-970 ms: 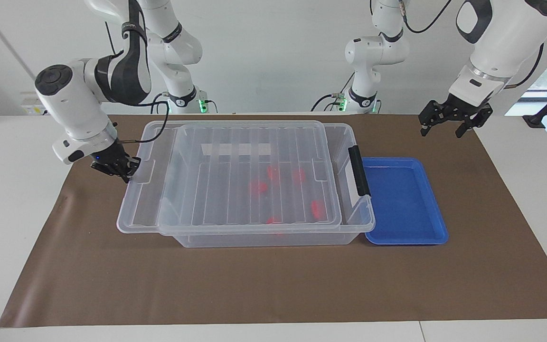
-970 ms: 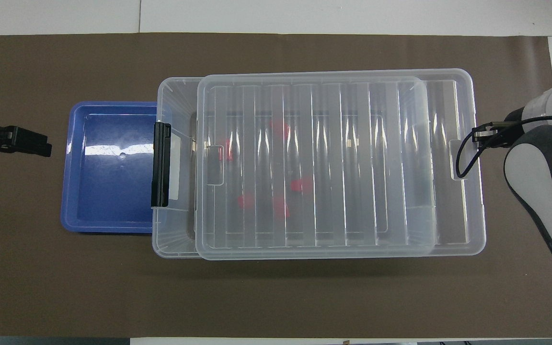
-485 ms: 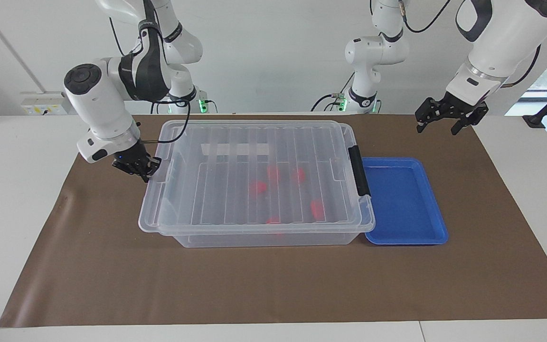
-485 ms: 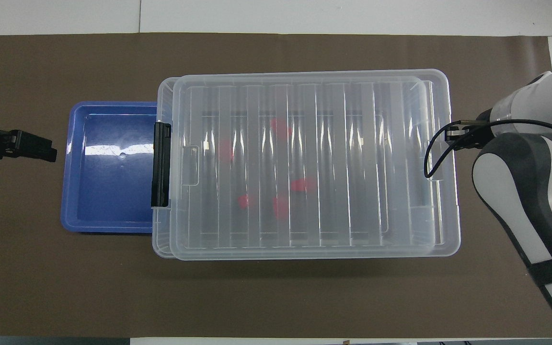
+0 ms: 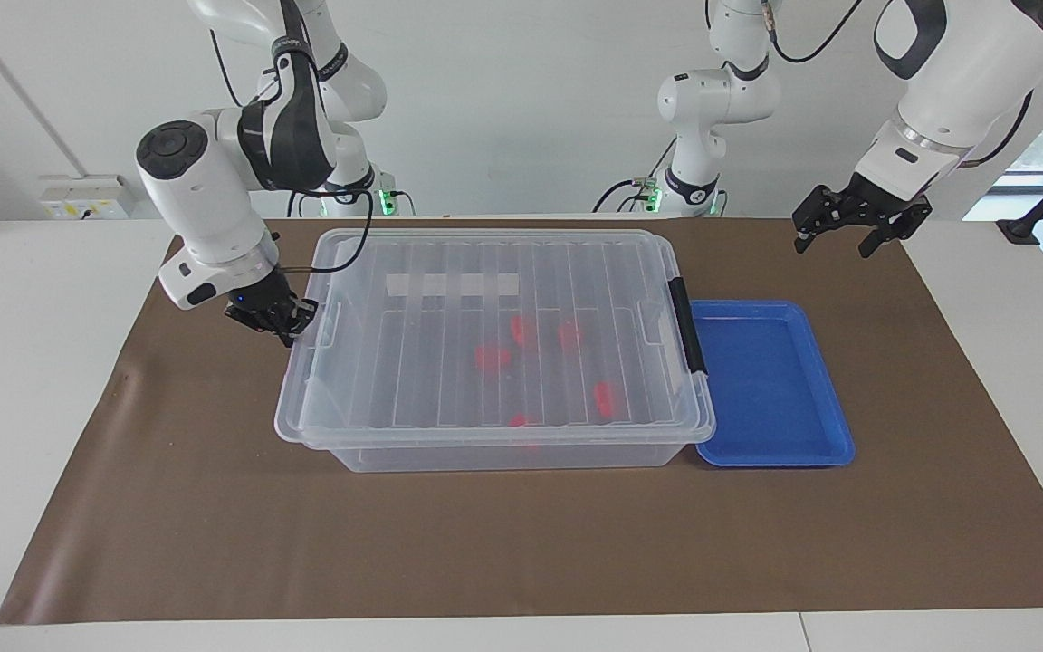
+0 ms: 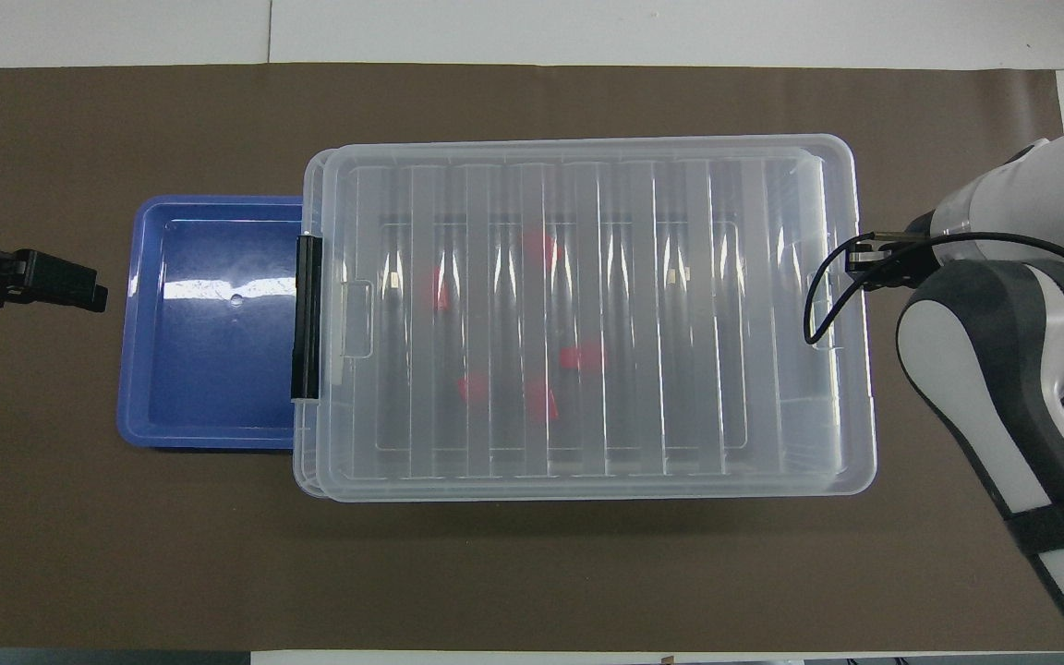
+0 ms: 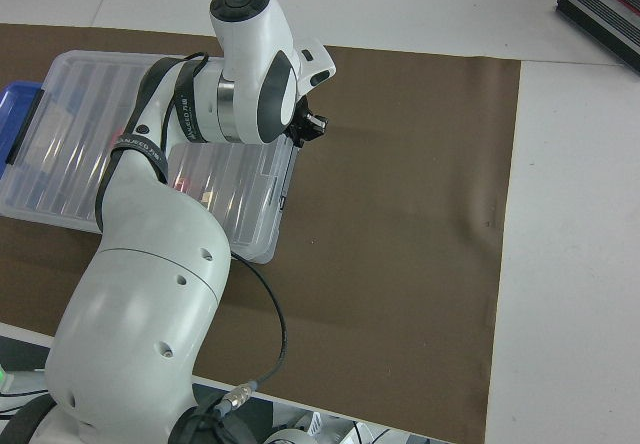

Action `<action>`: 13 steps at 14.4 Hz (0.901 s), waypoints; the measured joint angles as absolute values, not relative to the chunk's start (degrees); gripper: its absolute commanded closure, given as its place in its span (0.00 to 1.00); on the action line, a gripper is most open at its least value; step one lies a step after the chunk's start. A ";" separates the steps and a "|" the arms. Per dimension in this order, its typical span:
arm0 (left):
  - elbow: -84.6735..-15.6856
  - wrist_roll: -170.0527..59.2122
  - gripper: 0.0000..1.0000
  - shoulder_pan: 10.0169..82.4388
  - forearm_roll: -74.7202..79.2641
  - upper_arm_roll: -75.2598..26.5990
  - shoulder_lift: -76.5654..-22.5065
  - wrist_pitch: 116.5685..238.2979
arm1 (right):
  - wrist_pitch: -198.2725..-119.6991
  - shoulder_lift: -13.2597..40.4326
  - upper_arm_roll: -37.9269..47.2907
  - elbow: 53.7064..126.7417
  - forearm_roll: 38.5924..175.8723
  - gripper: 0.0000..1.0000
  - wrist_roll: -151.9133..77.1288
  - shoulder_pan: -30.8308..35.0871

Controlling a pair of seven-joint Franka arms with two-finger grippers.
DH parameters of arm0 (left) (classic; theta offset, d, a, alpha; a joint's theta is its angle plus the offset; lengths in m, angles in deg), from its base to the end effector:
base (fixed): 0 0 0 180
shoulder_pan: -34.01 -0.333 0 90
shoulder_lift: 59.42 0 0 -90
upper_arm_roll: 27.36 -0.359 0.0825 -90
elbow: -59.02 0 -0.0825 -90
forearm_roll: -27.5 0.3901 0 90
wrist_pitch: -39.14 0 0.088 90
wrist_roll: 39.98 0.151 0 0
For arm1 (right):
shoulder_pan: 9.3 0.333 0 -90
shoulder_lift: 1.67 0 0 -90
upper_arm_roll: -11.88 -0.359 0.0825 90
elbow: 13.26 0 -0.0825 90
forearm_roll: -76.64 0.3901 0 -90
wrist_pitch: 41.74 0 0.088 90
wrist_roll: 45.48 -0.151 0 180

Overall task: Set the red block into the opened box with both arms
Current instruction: 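Push the clear lid closed over the box with the right gripper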

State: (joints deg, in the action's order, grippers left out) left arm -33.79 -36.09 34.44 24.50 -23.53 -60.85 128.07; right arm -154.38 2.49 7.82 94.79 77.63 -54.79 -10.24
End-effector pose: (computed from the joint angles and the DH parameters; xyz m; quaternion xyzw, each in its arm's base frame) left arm 0.5448 -0.0490 0.6126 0.9969 -0.0709 -0.0215 0.0253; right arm 0.5888 0.0331 0.4638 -0.9983 0.0574 -0.0027 0.0109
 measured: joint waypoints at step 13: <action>-33.27 -35.96 0.00 34.45 25.54 -23.28 -60.47 127.11 | -154.38 2.49 7.80 94.79 77.63 1.00 -55.38 -9.30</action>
